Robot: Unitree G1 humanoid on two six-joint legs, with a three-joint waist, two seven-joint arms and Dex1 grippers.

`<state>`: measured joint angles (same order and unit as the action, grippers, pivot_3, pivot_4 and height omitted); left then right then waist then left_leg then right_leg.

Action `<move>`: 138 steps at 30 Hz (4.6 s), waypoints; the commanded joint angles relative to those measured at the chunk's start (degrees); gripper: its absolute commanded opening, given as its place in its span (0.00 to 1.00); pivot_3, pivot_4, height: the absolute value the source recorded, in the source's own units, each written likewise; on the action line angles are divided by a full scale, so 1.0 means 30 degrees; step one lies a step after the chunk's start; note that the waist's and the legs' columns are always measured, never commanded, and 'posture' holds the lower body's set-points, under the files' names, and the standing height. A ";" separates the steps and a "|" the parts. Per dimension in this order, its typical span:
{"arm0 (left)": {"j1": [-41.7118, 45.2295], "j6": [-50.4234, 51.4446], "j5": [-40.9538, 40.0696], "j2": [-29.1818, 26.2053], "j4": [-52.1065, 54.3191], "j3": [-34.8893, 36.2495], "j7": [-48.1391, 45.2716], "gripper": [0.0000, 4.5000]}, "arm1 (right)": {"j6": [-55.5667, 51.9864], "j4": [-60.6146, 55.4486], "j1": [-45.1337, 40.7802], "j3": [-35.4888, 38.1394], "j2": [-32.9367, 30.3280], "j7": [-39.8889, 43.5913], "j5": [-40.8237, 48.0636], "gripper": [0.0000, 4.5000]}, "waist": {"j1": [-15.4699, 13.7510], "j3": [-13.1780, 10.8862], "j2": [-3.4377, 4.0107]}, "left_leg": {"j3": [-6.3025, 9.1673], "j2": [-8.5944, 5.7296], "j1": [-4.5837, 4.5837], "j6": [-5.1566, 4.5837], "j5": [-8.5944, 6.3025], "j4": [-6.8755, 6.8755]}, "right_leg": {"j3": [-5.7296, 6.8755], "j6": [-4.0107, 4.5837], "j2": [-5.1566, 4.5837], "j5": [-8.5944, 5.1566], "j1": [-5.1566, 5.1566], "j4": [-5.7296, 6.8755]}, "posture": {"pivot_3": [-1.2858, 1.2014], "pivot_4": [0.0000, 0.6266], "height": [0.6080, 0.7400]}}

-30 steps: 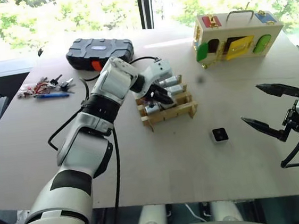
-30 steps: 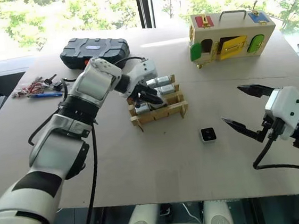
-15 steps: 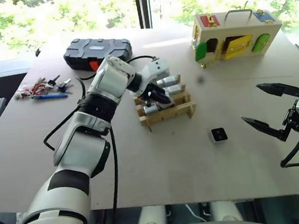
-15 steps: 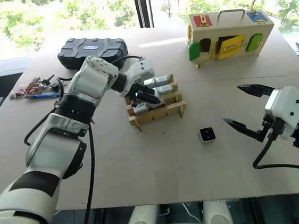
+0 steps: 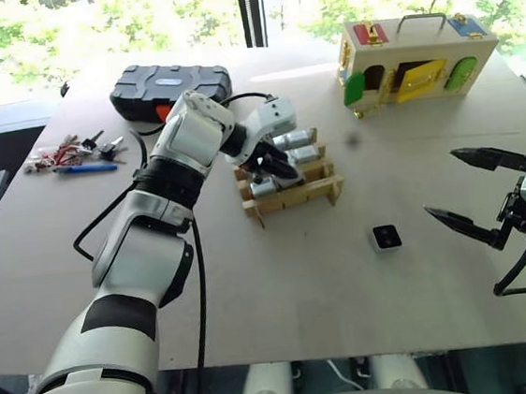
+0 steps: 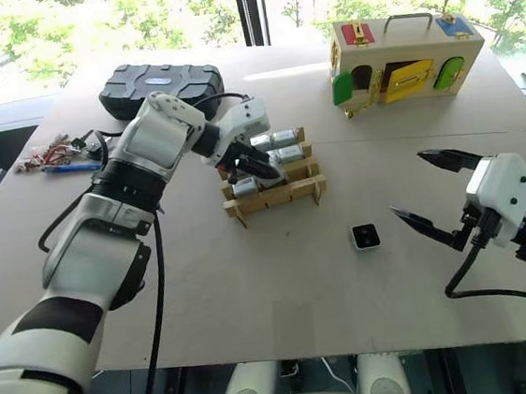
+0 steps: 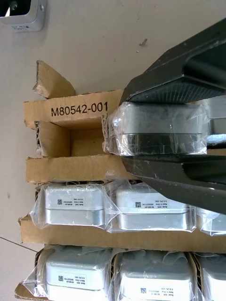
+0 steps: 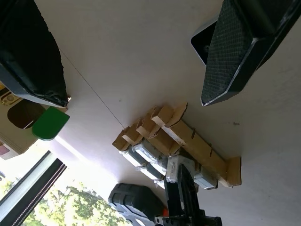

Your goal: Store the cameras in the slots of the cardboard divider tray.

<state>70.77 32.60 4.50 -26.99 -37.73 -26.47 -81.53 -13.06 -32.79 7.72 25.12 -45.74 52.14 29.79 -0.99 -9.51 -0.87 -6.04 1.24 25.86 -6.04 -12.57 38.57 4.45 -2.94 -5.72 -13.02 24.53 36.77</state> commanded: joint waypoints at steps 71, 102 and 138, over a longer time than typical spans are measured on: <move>-1.7363 0.9481 -2.1724 -0.5187 1.9720 1.1737 0.7547 1.00 | -0.3376 -0.4204 -0.2392 -1.1589 0.2002 -0.9191 -0.8971 0.44 | 0.0218 0.0060 0.0145 | -0.0006 0.0012 -0.0065 0.0220 0.0011 -0.0029 | -0.0029 0.0028 -0.0061 -0.0066 -0.0001 0.0019 | 0.52 0.24 1.00; -0.9263 1.3339 -2.1446 0.0404 1.3865 0.9214 1.2751 0.16 | -0.1489 -0.3093 -0.7627 -1.1578 0.1908 -0.3850 -0.9724 1.00 | 0.0037 0.0032 0.0068 | 0.0071 0.0001 -0.0092 0.0154 0.0081 0.0027 | 0.0075 -0.0028 -0.0001 -0.0013 -0.0116 0.0027 | 0.52 0.24 1.00; 0.2828 -0.6708 -0.0913 0.3249 -0.8393 0.0914 0.0460 0.16 | -0.1822 -0.1951 -0.1247 0.0409 -0.0179 -0.1129 0.0199 1.00 | -0.0384 0.0001 0.0039 | 0.0062 -0.0013 0.0123 -0.0102 -0.0070 0.0194 | 0.0106 -0.0033 -0.0010 -0.0013 -0.0010 0.0006 | 0.52 0.24 1.00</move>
<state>77.73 13.24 0.84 -17.62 -62.47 -24.54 -79.66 -19.70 -36.99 3.97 23.74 -46.24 49.48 30.33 -2.14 -9.51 -0.75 -5.85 1.20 26.24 -6.38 -12.80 39.19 4.76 -3.04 -5.77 -13.06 24.50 36.78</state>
